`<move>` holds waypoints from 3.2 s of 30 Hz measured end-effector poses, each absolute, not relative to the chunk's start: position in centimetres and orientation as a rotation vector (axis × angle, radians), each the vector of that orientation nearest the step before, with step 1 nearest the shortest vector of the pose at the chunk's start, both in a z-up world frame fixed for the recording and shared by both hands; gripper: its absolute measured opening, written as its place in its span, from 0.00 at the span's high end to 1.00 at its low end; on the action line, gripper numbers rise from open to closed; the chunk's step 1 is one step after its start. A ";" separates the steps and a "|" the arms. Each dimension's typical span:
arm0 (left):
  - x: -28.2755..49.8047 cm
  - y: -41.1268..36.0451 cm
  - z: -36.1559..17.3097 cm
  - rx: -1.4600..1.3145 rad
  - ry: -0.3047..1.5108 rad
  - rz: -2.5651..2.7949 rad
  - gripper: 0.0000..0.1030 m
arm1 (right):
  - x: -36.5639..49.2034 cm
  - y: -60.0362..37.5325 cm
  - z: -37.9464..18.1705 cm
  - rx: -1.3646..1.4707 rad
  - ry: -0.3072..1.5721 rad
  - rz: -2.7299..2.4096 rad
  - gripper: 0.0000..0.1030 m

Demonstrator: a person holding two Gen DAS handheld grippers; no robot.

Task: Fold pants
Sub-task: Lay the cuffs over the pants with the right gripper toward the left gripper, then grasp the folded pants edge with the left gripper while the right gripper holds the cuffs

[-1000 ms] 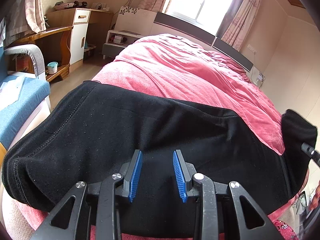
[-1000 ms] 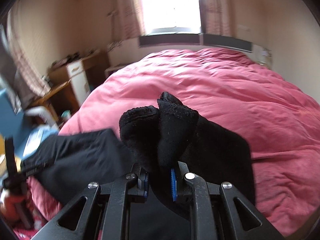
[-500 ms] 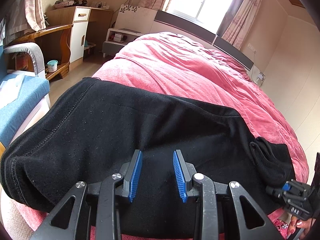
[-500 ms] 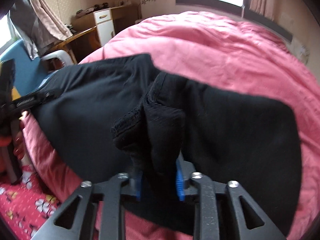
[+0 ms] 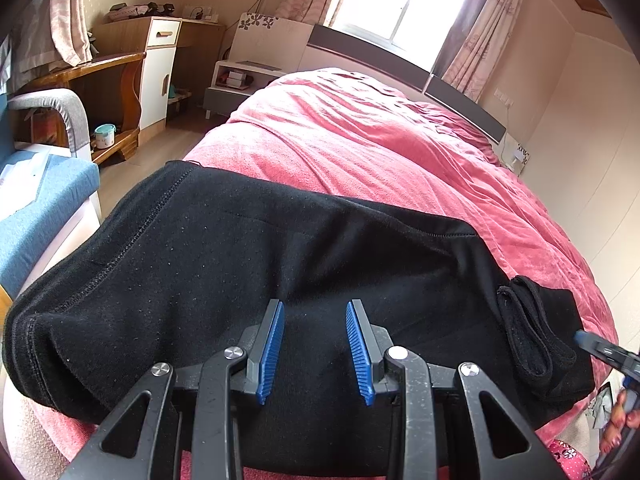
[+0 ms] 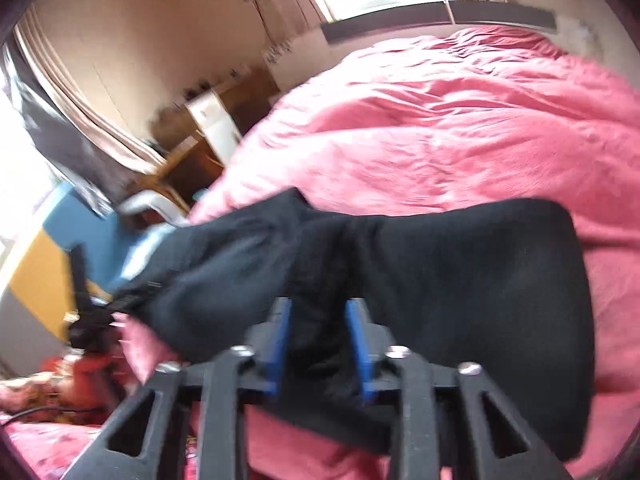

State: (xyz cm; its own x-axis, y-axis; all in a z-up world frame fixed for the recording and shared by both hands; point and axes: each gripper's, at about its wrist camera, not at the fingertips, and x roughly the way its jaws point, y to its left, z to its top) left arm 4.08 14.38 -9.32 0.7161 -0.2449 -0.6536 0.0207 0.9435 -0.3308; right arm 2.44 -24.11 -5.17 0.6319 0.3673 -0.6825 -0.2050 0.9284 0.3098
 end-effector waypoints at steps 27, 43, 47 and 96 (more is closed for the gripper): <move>1.5 21.4 -7.9 -0.404 0.752 0.139 0.68 | 5.1 -18.8 -9.3 0.073 0.941 0.262 0.82; -0.6 23.6 -7.9 -0.499 0.776 0.158 0.66 | 4.9 -19.1 -9.5 0.083 0.932 0.263 0.81; -1.6 24.3 -7.9 -0.573 0.745 0.095 0.66 | 4.9 -19.4 -9.7 0.101 0.932 0.265 0.81; 1.5 21.9 -7.2 -0.737 0.721 -0.017 0.82 | 3.9 -20.7 -9.4 0.178 0.918 0.304 0.77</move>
